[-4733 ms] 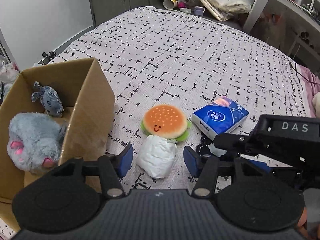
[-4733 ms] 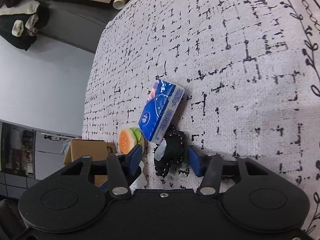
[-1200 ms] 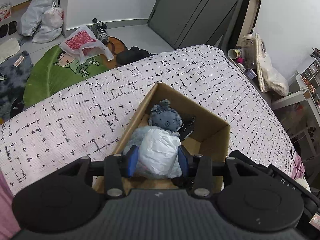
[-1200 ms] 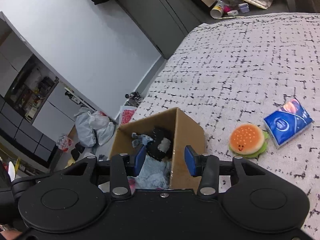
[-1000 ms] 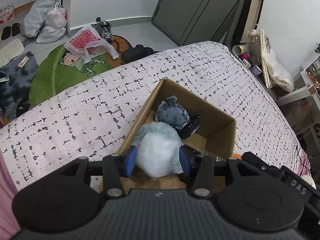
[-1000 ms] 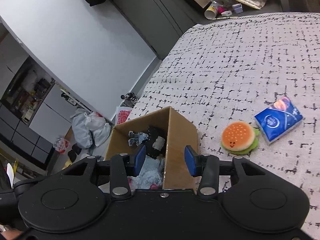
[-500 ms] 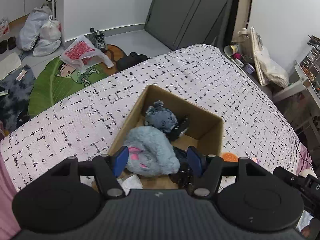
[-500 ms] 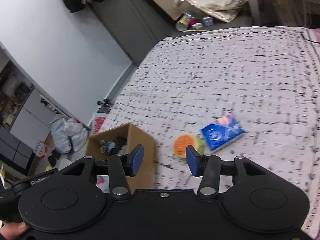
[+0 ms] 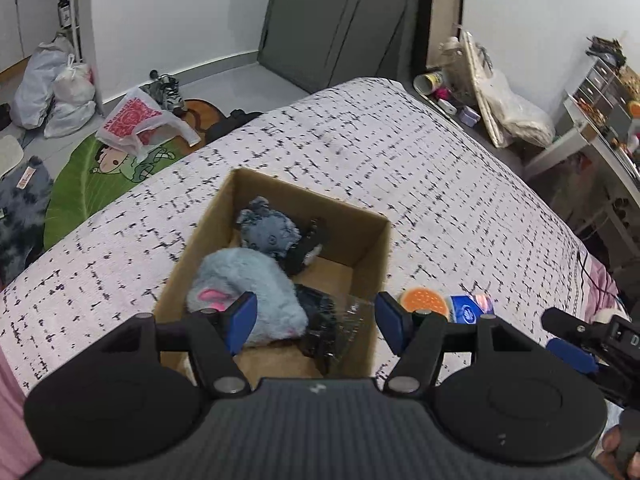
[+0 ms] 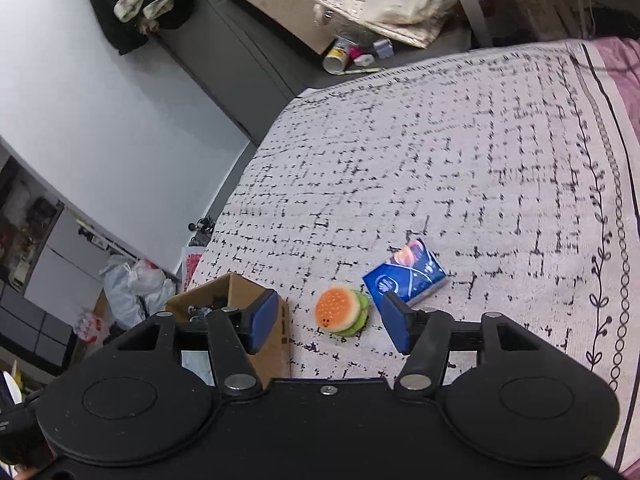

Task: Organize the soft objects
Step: 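Reach the left gripper to the burger squishy while the right gripper grasps the blue tissue pack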

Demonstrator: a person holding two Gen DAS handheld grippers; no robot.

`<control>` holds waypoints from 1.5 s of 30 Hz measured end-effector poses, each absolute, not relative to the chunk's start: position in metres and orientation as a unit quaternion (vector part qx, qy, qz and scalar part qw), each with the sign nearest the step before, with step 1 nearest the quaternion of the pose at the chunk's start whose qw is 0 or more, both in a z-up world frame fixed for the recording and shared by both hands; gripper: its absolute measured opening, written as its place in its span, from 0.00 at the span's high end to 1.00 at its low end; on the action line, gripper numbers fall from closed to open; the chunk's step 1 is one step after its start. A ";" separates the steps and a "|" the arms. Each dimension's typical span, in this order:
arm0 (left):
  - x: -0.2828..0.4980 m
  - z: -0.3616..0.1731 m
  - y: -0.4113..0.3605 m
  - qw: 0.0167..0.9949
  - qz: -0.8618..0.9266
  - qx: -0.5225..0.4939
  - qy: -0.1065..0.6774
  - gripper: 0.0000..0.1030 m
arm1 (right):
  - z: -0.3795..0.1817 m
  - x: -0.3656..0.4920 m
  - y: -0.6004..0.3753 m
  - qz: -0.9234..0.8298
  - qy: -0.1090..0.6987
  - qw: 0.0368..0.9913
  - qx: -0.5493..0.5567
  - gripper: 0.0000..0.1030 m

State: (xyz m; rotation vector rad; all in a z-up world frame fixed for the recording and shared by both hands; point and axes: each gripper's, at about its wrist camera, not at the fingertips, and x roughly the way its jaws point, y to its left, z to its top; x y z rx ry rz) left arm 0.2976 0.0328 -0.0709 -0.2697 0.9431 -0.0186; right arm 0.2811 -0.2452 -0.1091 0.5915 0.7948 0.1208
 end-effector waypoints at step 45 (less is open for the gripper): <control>0.375 -0.145 -0.107 0.848 -0.040 -0.146 0.508 0.38 | -0.241 0.346 -0.315 0.038 0.405 0.771 0.491 0.44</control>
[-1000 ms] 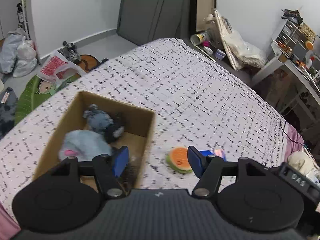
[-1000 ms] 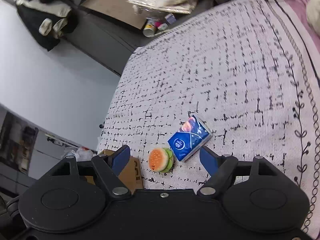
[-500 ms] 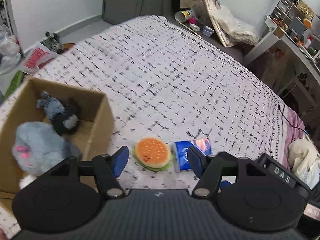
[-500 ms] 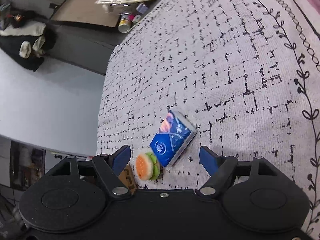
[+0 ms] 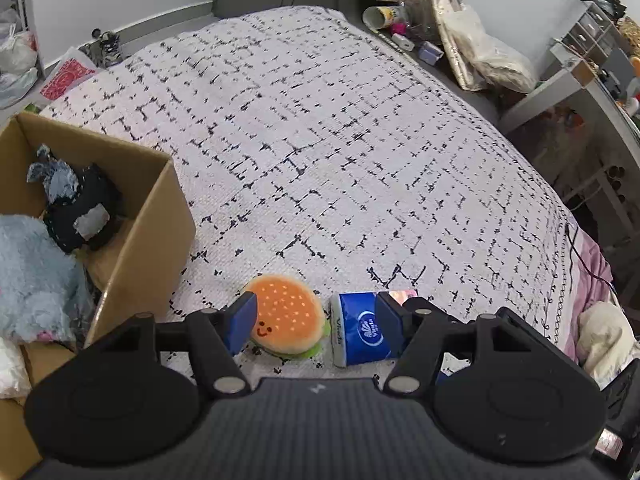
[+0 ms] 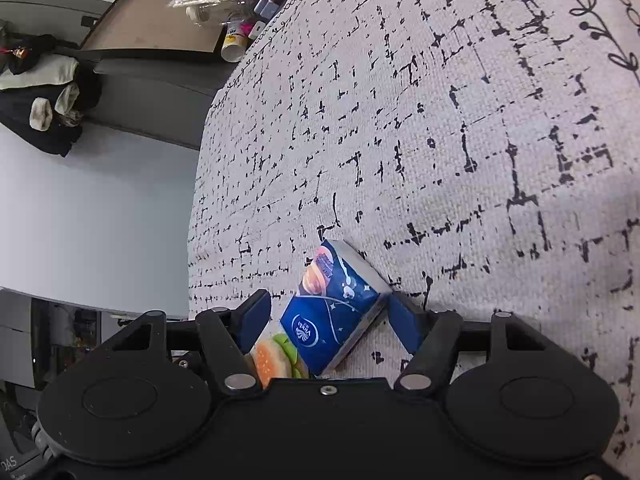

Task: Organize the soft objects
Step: 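Reach the left gripper to the burger squishy while the right gripper grasps the blue tissue pack, then close the left gripper on the burger squishy and lift it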

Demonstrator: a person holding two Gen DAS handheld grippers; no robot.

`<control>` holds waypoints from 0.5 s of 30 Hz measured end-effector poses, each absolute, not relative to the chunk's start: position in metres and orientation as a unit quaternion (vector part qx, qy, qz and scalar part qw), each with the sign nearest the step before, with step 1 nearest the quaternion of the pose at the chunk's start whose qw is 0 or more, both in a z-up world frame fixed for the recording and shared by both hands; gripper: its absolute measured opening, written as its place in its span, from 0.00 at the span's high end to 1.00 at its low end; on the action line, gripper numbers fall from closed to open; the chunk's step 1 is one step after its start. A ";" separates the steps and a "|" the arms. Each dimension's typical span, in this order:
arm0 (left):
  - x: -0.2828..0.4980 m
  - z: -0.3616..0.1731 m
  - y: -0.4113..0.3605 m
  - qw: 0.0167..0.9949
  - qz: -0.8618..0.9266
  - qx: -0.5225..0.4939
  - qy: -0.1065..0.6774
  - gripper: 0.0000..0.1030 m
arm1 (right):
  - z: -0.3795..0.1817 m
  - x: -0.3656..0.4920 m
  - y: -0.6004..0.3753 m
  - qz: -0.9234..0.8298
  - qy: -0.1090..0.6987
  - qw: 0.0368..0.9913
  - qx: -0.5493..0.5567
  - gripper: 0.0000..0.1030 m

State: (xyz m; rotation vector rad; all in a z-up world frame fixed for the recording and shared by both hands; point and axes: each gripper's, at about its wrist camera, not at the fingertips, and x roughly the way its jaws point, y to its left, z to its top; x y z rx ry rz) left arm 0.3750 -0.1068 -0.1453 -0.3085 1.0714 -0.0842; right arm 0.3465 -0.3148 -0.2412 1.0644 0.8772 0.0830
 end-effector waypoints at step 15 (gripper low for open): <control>0.377 -0.177 -0.110 0.849 0.007 -0.117 0.516 0.39 | -0.243 0.338 -0.326 -0.007 0.393 0.784 0.481 0.84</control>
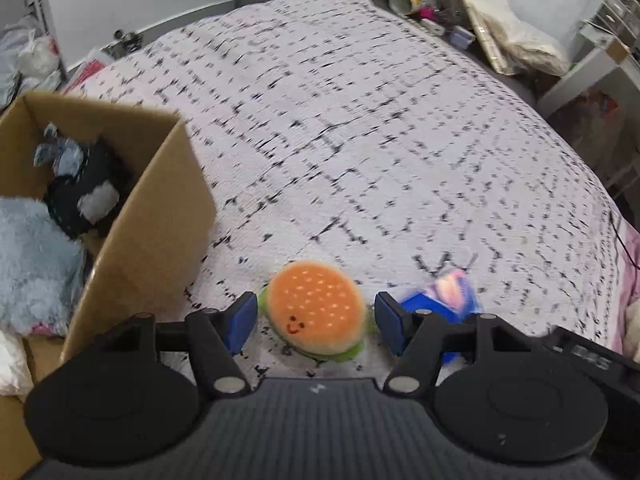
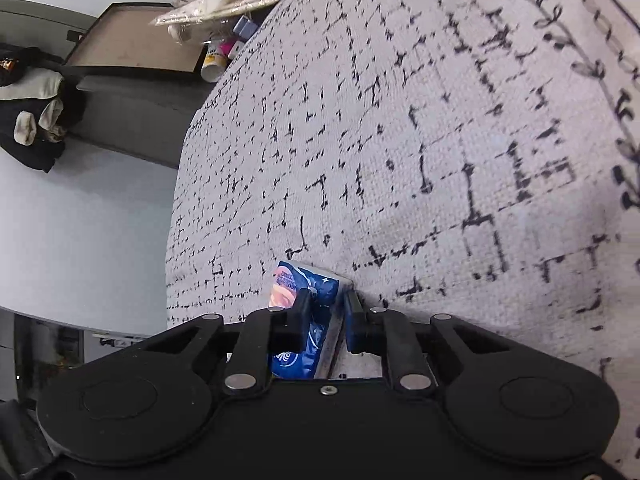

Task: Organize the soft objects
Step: 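Close the left gripper on the burger squishy and lift it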

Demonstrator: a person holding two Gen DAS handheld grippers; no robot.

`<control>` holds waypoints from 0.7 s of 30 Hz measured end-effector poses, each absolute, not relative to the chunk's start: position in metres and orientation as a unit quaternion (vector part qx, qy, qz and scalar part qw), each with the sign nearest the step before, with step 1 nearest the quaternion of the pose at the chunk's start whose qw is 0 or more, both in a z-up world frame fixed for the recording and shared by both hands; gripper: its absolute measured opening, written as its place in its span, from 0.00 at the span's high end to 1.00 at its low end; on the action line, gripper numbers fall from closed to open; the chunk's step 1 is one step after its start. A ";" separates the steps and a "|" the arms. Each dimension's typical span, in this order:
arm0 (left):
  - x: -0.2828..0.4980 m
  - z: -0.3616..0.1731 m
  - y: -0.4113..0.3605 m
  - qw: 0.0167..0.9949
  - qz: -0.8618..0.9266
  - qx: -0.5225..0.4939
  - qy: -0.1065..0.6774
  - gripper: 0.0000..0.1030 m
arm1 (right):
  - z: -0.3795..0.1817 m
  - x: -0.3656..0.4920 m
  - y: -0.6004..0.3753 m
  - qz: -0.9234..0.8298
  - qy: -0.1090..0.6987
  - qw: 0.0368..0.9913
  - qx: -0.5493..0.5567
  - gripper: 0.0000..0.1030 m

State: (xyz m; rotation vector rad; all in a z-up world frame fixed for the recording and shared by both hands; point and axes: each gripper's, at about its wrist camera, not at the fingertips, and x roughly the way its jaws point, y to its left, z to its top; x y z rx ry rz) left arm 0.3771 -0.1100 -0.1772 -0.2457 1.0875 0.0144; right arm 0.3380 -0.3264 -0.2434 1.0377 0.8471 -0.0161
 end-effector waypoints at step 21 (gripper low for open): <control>0.345 -0.126 -0.085 0.873 -0.032 -0.159 0.460 0.53 | -0.198 0.296 -0.315 0.018 0.350 0.829 0.436 0.87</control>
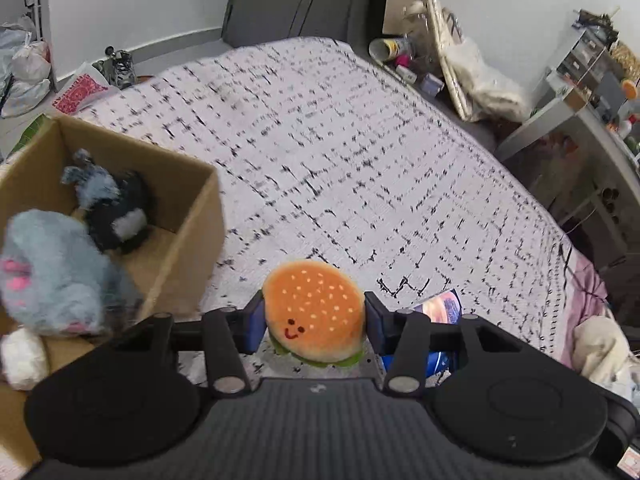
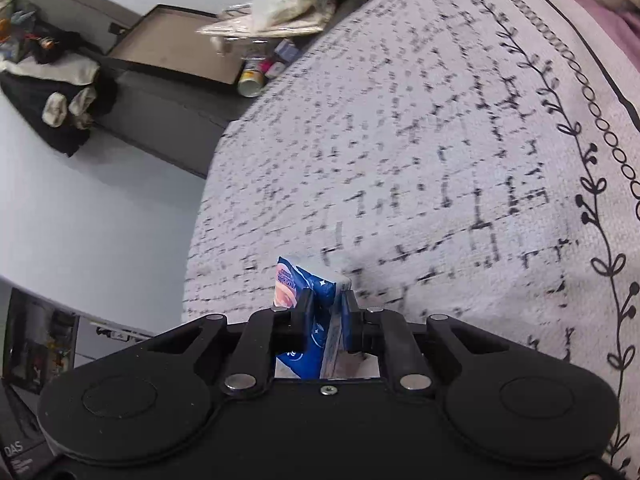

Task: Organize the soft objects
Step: 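Close the left gripper on the burger squishy and lift it, then carry the burger and tissue pack into the box and release both grippers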

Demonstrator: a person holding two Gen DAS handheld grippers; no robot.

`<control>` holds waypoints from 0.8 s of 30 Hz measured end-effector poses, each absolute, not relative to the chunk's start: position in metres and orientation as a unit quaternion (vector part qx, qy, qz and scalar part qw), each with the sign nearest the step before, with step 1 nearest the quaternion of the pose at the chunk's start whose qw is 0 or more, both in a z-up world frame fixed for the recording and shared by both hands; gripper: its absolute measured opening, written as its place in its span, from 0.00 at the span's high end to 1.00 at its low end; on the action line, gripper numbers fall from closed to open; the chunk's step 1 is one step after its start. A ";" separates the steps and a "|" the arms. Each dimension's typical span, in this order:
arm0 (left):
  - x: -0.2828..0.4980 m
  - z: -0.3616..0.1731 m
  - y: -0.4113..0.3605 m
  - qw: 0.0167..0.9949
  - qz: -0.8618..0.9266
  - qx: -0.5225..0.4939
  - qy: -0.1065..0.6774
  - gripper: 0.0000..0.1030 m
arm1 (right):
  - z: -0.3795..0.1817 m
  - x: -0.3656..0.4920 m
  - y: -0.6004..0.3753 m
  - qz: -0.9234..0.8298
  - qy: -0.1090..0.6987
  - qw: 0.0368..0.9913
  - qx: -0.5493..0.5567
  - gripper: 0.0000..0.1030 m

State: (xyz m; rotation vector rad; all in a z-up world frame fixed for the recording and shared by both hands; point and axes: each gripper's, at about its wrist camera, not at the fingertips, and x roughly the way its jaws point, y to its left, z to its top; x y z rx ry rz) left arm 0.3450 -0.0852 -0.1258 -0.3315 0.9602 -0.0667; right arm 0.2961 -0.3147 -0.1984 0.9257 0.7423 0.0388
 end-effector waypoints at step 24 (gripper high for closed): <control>0.264 -0.068 0.049 0.889 0.018 -0.185 0.418 0.53 | -0.118 0.259 -0.226 0.169 0.309 0.862 0.365 0.87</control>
